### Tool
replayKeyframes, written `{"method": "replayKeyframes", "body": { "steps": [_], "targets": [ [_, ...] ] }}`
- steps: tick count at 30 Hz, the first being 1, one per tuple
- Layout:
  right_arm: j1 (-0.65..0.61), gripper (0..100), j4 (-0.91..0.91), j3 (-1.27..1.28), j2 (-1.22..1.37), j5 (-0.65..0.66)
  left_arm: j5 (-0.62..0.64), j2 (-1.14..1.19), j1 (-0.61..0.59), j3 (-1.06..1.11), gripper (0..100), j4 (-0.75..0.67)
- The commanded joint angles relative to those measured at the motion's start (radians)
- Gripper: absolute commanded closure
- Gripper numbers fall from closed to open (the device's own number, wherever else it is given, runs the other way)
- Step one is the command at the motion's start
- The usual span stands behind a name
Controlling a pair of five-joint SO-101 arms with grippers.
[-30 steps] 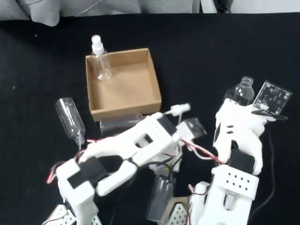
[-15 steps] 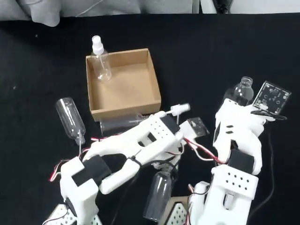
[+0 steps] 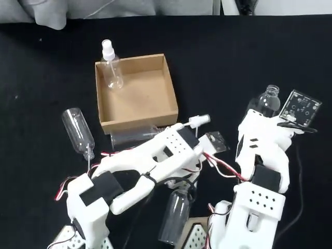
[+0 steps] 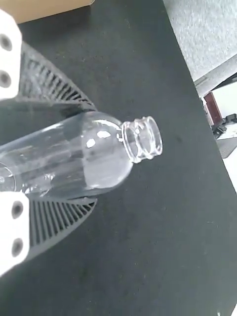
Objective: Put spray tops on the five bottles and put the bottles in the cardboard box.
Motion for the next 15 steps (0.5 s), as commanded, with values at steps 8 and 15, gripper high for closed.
{"method": "replayKeyframes", "body": {
  "steps": [8,15],
  "targets": [
    [0.018,89.9,-0.028,-0.007,-0.027,-0.011,0.035,-0.057,-0.012,-0.018,97,0.043],
    [0.017,89.9,-0.028,-0.007,-0.027,-0.011,0.035,-0.252,-0.071,0.091,97,0.037]
  ]
}}
